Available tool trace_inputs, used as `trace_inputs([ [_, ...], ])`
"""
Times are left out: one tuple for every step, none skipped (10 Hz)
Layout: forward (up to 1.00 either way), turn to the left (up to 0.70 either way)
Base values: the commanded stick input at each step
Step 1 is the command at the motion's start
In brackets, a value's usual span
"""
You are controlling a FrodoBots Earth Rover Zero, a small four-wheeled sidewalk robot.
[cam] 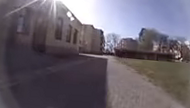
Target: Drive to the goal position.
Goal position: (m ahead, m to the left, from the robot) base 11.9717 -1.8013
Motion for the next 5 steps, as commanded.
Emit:
trace_inputs([
  [0.85, 0.00],
  [0.85, -0.25],
  [0.85, -0.34],
  [0.85, -0.29],
  [0.85, -0.13],
])
